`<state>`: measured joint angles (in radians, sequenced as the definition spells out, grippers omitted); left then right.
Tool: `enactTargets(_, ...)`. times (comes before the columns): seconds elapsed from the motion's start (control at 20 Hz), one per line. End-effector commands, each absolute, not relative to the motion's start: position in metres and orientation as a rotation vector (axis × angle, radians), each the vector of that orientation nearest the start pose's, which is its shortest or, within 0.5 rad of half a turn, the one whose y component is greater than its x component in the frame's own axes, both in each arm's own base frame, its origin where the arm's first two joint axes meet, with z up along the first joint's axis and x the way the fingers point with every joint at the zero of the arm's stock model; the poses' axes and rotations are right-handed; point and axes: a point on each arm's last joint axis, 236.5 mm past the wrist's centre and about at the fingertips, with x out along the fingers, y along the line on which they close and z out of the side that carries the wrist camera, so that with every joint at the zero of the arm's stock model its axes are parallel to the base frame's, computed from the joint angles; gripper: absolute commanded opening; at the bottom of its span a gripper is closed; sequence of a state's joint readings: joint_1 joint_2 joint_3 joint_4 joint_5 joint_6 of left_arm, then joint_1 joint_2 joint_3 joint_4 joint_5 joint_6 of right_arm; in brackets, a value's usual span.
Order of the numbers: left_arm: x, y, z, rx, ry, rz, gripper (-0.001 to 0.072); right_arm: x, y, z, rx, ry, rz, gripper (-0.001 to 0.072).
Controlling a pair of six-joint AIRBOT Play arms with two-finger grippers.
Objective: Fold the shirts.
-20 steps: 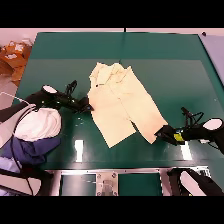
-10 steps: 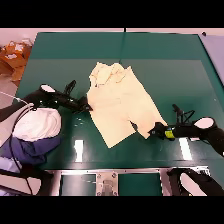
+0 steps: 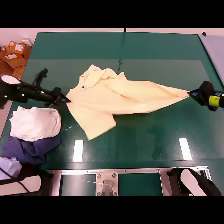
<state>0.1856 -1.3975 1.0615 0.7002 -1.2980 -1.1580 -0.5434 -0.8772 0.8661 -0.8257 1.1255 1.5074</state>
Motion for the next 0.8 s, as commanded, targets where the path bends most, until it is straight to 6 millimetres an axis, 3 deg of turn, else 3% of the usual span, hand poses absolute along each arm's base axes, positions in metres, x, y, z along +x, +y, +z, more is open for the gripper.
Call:
enactTargets(0.0,0.380,-0.105,0.109,-0.573,1.087,-0.651,0.0018,0.361,-0.042,0.156,1.009,0.664,0.064,0.0011)
enactTargets(0.1,0.390,-0.106,0.217,-0.463,0.839,-0.668,0.0018,0.375,-0.028,0.239,1.048,0.469,0.233,0.0011)
enactTargets(0.2,0.378,-0.108,0.334,-0.312,0.572,-0.677,0.0017,0.372,-0.018,0.328,1.001,0.283,0.354,0.0011)
enactTargets(0.3,0.342,-0.115,0.440,-0.179,0.310,-0.677,0.0017,0.352,-0.006,0.409,0.876,0.120,0.414,0.0011)
enactTargets(0.4,0.296,-0.123,0.518,-0.086,0.082,-0.670,0.0018,0.318,0.006,0.488,0.741,-0.071,0.423,0.0011)
enactTargets(0.45,0.275,-0.126,0.543,-0.063,-0.001,-0.664,0.0018,0.299,0.010,0.519,0.688,-0.161,0.414,0.0011)
enactTargets(0.55,0.240,-0.130,0.569,-0.044,-0.107,-0.649,0.0018,0.259,0.012,0.567,0.573,-0.321,0.347,0.0011)
enactTargets(0.65,0.219,-0.128,0.584,-0.018,-0.184,-0.608,0.0018,0.233,0.011,0.586,0.464,-0.399,0.246,0.0011)
enactTargets(0.75,0.204,-0.120,0.594,0.014,-0.236,-0.544,0.0018,0.220,0.009,0.587,0.386,-0.418,0.158,0.0011)
